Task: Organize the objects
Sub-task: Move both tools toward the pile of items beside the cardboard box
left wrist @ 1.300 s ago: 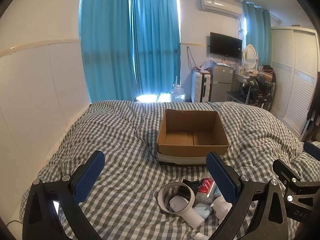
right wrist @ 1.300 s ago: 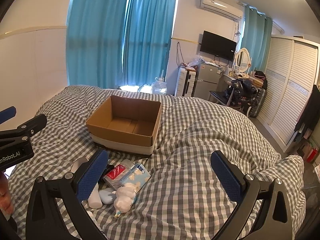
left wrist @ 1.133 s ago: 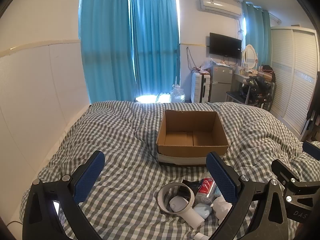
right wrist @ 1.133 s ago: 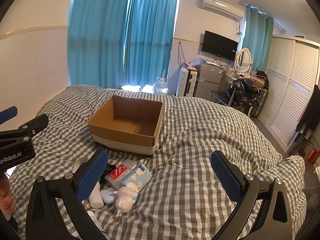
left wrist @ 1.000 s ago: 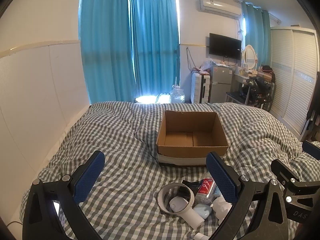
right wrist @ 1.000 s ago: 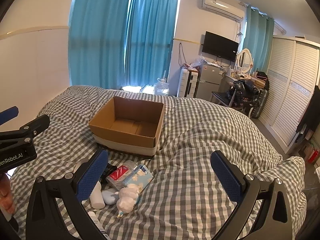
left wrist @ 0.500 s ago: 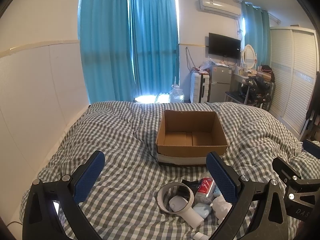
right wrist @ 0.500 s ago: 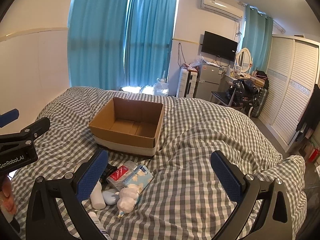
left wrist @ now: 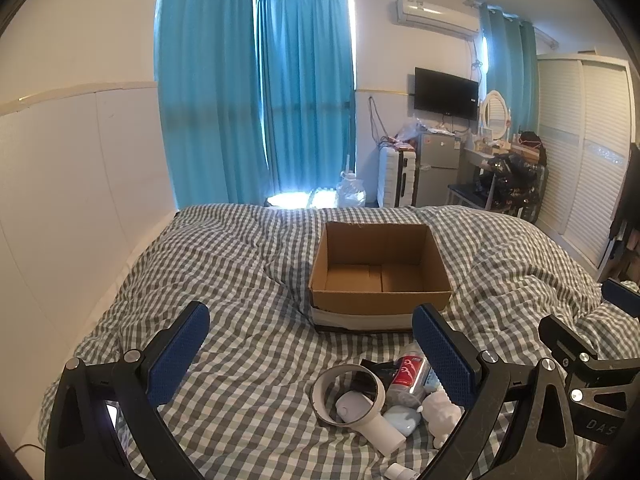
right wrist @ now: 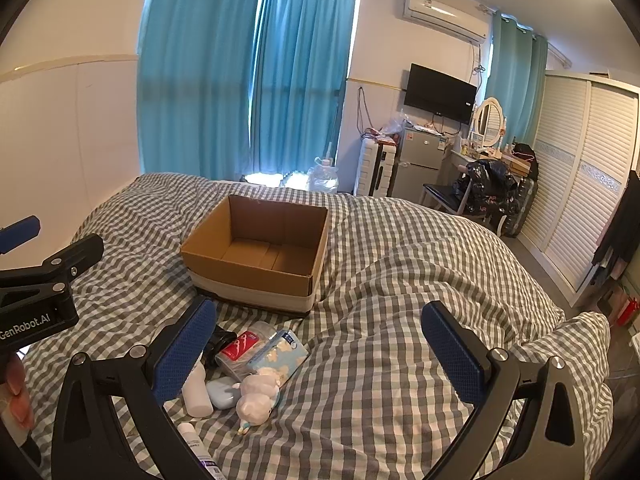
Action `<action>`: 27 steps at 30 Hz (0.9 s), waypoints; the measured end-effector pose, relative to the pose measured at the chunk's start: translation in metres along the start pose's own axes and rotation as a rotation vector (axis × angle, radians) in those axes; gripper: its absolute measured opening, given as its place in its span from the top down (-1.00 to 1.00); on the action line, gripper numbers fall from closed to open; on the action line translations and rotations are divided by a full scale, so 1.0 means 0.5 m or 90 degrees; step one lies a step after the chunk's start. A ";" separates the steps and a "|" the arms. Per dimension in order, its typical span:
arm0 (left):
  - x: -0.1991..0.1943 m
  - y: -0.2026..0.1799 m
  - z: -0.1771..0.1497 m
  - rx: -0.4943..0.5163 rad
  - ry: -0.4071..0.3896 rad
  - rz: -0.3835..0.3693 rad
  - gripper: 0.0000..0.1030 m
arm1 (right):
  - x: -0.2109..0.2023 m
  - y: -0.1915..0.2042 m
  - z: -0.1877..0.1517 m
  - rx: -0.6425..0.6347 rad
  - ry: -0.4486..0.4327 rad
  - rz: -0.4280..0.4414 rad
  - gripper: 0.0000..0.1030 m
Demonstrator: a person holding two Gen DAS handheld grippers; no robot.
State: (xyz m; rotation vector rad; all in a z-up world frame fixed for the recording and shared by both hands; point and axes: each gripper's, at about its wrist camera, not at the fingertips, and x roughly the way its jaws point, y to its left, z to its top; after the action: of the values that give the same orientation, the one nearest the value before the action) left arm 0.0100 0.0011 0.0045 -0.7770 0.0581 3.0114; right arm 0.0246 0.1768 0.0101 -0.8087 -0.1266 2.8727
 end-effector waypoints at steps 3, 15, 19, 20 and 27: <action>0.003 0.000 -0.002 0.002 0.003 0.001 -1.00 | -0.001 0.001 -0.001 0.000 0.000 0.000 -0.99; 0.009 -0.003 -0.006 0.000 0.018 -0.013 -1.00 | -0.001 0.003 -0.005 -0.001 0.005 0.004 -0.99; 0.027 -0.005 -0.015 -0.001 0.039 -0.022 -1.00 | 0.008 0.000 -0.012 0.002 0.013 0.006 -0.99; 0.033 -0.005 -0.019 -0.002 0.046 -0.022 -1.00 | 0.012 0.000 -0.014 0.003 0.017 0.007 -0.99; 0.078 -0.012 -0.043 0.006 0.094 -0.019 -1.00 | 0.052 -0.001 -0.029 0.005 0.047 0.007 -1.00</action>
State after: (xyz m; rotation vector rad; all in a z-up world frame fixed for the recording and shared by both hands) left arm -0.0135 0.0068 -0.0333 -0.9894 0.0642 2.9177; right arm 0.0106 0.1823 -0.0156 -0.9161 -0.1025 2.8477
